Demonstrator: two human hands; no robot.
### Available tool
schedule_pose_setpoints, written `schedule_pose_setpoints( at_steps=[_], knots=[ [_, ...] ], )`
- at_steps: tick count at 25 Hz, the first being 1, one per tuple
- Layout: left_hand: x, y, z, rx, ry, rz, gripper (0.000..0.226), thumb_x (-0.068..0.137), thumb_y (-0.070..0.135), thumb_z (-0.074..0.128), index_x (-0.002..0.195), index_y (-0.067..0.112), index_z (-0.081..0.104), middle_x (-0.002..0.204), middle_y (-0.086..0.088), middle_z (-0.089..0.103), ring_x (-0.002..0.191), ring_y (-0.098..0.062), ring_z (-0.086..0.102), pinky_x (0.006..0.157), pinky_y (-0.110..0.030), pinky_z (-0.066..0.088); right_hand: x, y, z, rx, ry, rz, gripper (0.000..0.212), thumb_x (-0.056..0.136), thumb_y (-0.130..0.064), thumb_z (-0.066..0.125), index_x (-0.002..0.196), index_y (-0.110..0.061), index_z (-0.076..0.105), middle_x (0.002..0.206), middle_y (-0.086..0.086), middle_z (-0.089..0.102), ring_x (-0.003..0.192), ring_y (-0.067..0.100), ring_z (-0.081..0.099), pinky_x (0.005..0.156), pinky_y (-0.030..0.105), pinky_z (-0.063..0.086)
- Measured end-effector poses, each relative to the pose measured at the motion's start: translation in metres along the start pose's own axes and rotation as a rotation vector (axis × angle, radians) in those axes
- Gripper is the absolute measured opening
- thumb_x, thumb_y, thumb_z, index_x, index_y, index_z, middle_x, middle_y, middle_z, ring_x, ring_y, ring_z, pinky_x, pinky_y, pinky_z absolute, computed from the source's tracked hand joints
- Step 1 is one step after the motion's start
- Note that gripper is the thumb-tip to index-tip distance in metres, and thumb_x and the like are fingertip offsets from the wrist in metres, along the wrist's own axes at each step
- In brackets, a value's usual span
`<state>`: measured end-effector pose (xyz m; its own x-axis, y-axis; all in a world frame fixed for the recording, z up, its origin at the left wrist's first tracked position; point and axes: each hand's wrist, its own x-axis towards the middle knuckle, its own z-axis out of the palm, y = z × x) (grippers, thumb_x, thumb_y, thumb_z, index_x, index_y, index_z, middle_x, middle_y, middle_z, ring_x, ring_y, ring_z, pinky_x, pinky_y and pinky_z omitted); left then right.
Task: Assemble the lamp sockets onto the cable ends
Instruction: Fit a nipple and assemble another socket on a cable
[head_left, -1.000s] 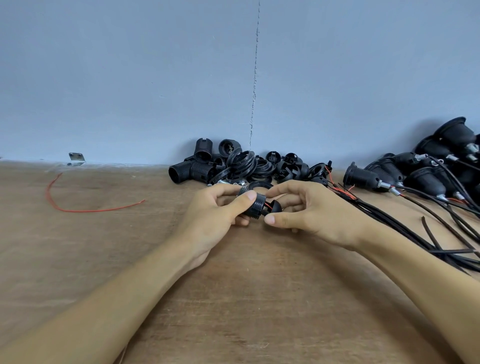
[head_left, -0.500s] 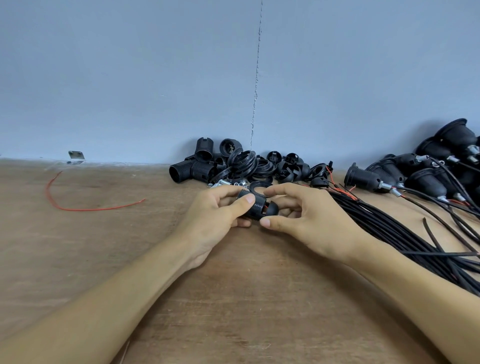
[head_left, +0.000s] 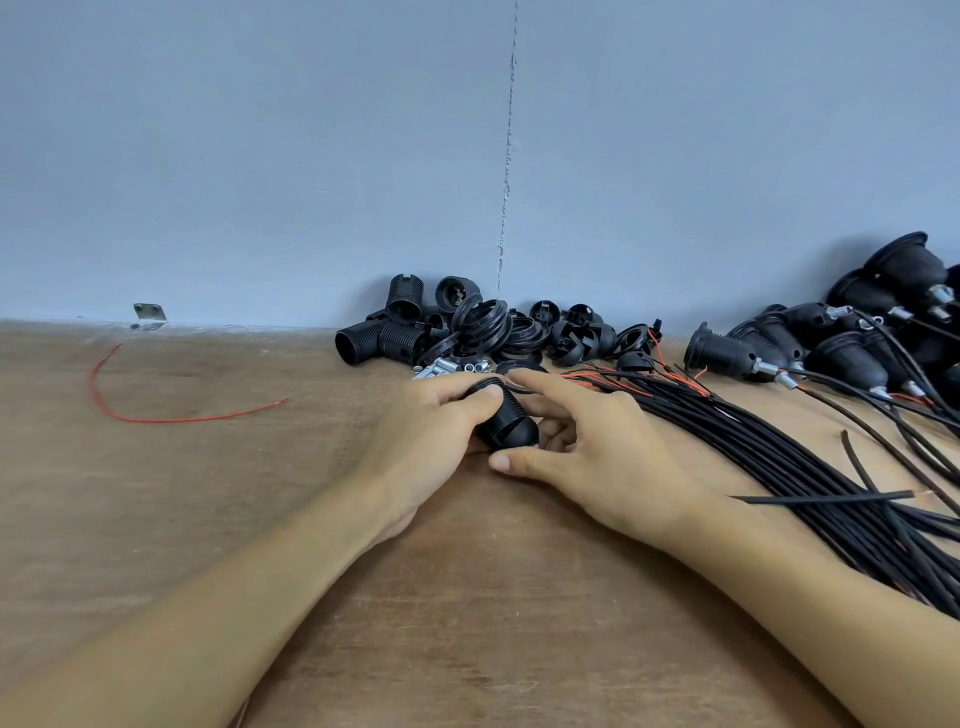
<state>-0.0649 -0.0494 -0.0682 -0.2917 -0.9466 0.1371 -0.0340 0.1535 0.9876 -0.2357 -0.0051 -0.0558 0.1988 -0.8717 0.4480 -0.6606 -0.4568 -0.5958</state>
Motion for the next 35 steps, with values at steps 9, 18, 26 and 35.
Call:
schedule_pose_setpoints(
  at_steps=[9, 18, 26, 35],
  knots=[
    [-0.007, -0.001, 0.015, 0.050, 0.170, 0.049, 0.027, 0.083, 0.043, 0.059, 0.093, 0.026, 0.079, 0.095, -0.009, 0.077, 0.100, -0.033, 0.072, 0.096, -0.058, 0.054, -0.003, 0.001, 0.007, -0.053, 0.077, -0.021, 0.044, 0.078, -0.032, 0.082, 0.119, -0.029, 0.067, 0.086, -0.001, 0.070, 0.074, 0.014, 0.058, 0.074, 0.040, 0.052],
    [-0.005, 0.002, 0.015, 0.050, 0.149, 0.026, 0.017, 0.092, 0.037, 0.064, 0.098, 0.030, 0.078, 0.095, 0.003, 0.078, 0.100, -0.020, 0.073, 0.097, -0.051, 0.055, 0.000, 0.002, 0.004, -0.011, 0.098, 0.046, 0.043, 0.079, -0.032, 0.082, 0.120, -0.031, 0.068, 0.091, -0.013, 0.071, 0.080, 0.009, 0.061, 0.077, 0.026, 0.051],
    [0.000, -0.006, -0.002, 0.397, 0.111, 0.119, 0.025, 0.080, 0.022, 0.086, 0.097, 0.035, 0.072, 0.086, 0.016, 0.074, 0.074, 0.005, 0.065, 0.073, -0.013, 0.049, 0.008, 0.019, -0.015, -0.245, -0.022, 0.154, 0.051, 0.076, -0.015, 0.068, 0.125, -0.032, 0.063, 0.122, -0.012, 0.066, 0.116, 0.010, 0.057, 0.101, 0.024, 0.041],
    [0.001, -0.006, 0.006, 0.739, 0.086, 0.217, 0.011, 0.086, 0.024, 0.075, 0.091, 0.034, 0.072, 0.062, 0.029, 0.055, 0.067, 0.015, 0.052, 0.056, -0.009, 0.032, 0.017, 0.017, -0.014, -0.297, -0.176, 0.163, 0.041, 0.078, -0.038, 0.074, 0.112, -0.031, 0.051, 0.131, -0.015, 0.051, 0.128, 0.015, 0.039, 0.110, 0.043, 0.033]
  ],
)
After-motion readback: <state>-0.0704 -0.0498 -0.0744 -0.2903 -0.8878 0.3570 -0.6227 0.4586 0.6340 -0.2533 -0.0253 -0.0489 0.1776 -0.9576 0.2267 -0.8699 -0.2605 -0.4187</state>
